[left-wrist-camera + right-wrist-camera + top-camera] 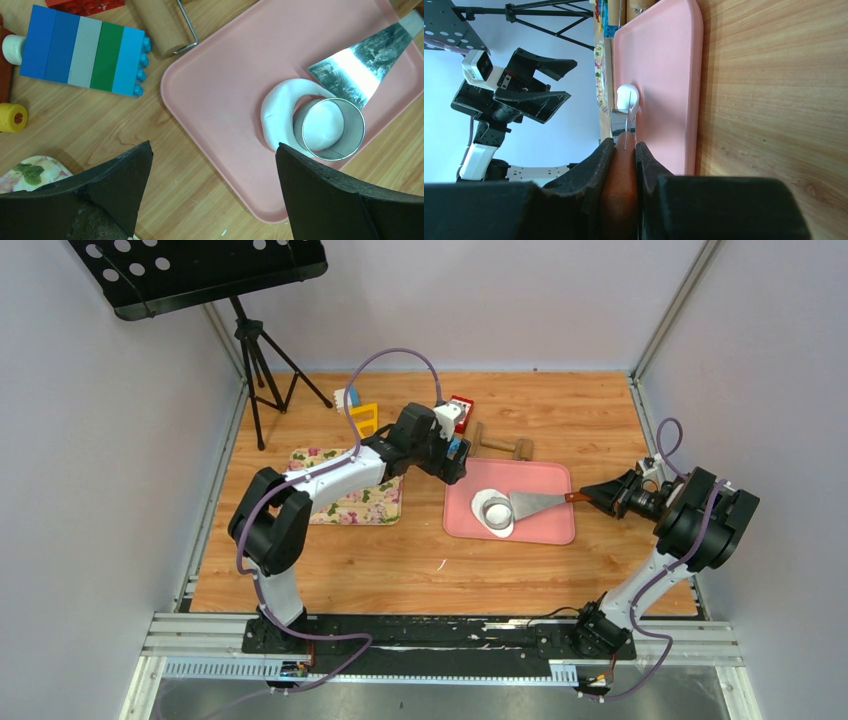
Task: Roll out the dumpling wrappers from the dough
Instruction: Remove the dumpling wrapper from the work surface.
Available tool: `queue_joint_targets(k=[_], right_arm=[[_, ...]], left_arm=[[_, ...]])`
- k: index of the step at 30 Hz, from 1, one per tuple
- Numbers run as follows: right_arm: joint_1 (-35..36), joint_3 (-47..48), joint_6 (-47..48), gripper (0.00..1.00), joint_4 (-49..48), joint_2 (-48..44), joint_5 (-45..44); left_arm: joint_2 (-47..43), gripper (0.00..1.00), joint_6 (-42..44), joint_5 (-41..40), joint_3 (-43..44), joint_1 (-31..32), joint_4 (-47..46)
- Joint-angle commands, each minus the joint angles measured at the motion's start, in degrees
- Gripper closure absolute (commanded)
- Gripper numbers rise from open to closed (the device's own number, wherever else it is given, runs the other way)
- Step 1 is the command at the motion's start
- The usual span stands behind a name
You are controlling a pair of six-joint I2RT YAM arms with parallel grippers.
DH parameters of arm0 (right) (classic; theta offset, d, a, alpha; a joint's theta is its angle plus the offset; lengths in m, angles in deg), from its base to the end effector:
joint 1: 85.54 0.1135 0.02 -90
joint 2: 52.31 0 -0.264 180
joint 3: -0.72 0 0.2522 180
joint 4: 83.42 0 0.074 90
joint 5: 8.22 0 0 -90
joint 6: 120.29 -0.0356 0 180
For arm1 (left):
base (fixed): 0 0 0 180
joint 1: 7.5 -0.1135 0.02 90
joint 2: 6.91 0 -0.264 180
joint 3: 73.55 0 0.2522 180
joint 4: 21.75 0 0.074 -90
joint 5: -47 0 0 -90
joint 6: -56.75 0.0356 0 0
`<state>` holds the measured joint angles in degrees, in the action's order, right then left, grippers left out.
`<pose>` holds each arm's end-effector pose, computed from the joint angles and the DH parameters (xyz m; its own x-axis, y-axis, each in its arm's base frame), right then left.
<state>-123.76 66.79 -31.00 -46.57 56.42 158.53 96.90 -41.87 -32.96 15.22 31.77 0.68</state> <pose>0.2612 -0.1616 0.1118 -0.7724 0.6119 -0.1702 0.0121 0.2821 0.9593 0.3159 -0.2663 0.2381 -0.5751 0.2796 -0.7688 0.6516 0.7248 -0.2238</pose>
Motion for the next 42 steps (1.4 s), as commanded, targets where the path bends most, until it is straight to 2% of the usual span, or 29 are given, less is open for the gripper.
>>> queue_joint_targets(k=[1,20,38,42], right_arm=[[-0.37,0.68,1.06,1.00,0.19,0.00,4.22],[-0.37,2.51,3.83,1.00,4.17,0.02,7.07],[-3.29,3.52,6.22,1.00,6.30,-6.34,2.85],[-3.60,4.09,5.90,1.00,6.29,-9.05,-2.57]], left_arm=[[-2.83,0.00,0.71,-0.02,-0.20,0.20,-1.69],[-3.27,0.00,1.68,-0.62,0.39,0.22,-0.97],[-4.39,0.00,1.85,-0.66,-0.03,0.20,-1.27],[-4.50,0.00,2.01,-0.70,-0.10,0.20,-1.14]])
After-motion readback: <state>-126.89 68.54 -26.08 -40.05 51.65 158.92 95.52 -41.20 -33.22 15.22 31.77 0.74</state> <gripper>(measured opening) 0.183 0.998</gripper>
